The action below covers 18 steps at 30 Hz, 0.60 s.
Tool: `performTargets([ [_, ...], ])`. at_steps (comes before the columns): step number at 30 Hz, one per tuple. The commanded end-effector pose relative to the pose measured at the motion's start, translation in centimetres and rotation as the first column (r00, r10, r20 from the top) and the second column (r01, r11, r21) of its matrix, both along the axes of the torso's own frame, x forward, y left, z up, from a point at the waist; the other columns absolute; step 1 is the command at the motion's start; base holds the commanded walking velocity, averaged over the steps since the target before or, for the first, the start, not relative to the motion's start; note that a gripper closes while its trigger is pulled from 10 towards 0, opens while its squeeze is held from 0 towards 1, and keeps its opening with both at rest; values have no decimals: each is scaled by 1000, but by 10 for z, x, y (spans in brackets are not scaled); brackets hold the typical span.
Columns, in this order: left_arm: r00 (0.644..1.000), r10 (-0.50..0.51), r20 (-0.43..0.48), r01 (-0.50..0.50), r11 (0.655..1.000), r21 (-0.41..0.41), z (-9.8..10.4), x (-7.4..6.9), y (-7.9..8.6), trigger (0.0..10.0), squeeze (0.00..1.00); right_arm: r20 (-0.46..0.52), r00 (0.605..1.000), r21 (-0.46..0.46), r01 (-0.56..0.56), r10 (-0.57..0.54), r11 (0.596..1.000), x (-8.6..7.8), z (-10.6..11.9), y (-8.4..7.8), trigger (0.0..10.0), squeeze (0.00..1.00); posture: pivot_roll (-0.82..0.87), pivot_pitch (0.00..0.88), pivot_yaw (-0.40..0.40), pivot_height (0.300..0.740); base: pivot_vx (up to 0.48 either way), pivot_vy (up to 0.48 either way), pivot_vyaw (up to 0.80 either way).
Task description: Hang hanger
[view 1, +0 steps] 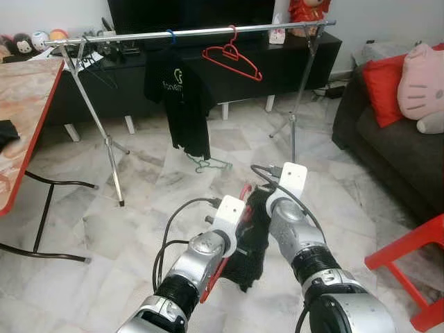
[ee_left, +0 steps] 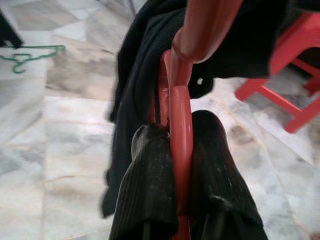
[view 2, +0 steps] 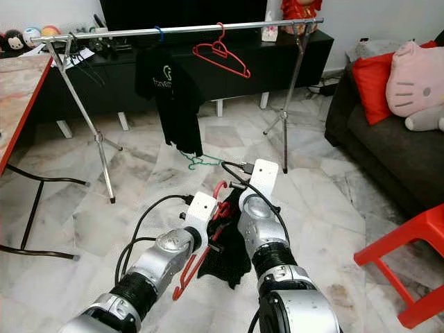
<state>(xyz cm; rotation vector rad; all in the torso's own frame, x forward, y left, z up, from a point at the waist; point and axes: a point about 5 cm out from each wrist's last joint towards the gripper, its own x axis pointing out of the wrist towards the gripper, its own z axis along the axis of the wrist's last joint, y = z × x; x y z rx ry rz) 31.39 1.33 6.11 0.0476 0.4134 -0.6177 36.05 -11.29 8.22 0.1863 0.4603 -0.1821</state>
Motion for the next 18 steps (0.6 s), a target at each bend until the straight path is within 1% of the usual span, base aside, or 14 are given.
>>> performTargets([
  [1,997,-75,-12,74,996,-56,7,-4,-16,10000,0,23,1000,-3,-6,6,1000,2,6,2,10000,0,-49,0,-54,740,0,0,0],
  [2,994,-102,-30,101,994,-52,3,-8,-18,10000,0,27,999,2,-17,17,1000,1,8,4,10000,0,-45,0,-56,740,0,0,0],
  [3,994,-102,-30,101,994,-52,3,-8,-18,10000,0,27,999,2,-17,17,1000,1,8,4,10000,0,-45,0,-56,740,0,0,0],
  [4,994,-110,-11,109,992,-58,3,-8,-19,10000,0,28,999,3,-20,20,1000,1,8,6,10000,0,-45,0,-56,740,0,0,0],
  [6,997,-81,5,81,993,-81,6,-6,-18,10000,0,28,999,3,-27,26,1000,-1,7,7,10000,0,-48,0,-55,740,0,0,0],
  [7,998,-59,30,61,994,-93,9,-4,-18,10000,0,27,999,3,-27,27,1000,-1,7,7,10000,0,-48,0,-55,740,0,0,0],
  [9,999,8,46,-3,992,-123,14,2,-15,10000,0,28,999,3,-26,26,1000,-3,6,6,10000,0,-50,0,-54,740,0,0,0],
  [11,996,54,65,-45,991,-126,18,6,-12,10000,0,29,999,3,-24,24,1000,-5,6,5,10000,0,-50,0,-55,740,0,0,0],
  [13,997,52,64,-44,991,-124,18,7,-11,10000,0,29,999,3,-25,25,1000,-5,7,4,10000,0,-50,0,-55,740,0,0,0],
  [14,999,-2,44,6,995,-97,14,3,-15,10000,0,34,998,6,-46,46,999,-7,9,6,10000,0,-50,0,-55,740,0,0,0],
  [18,999,-31,28,33,994,-101,11,0,-18,10000,0,38,997,7,-74,73,997,-9,10,9,10000,0,-58,0,-52,740,0,0,0],
])
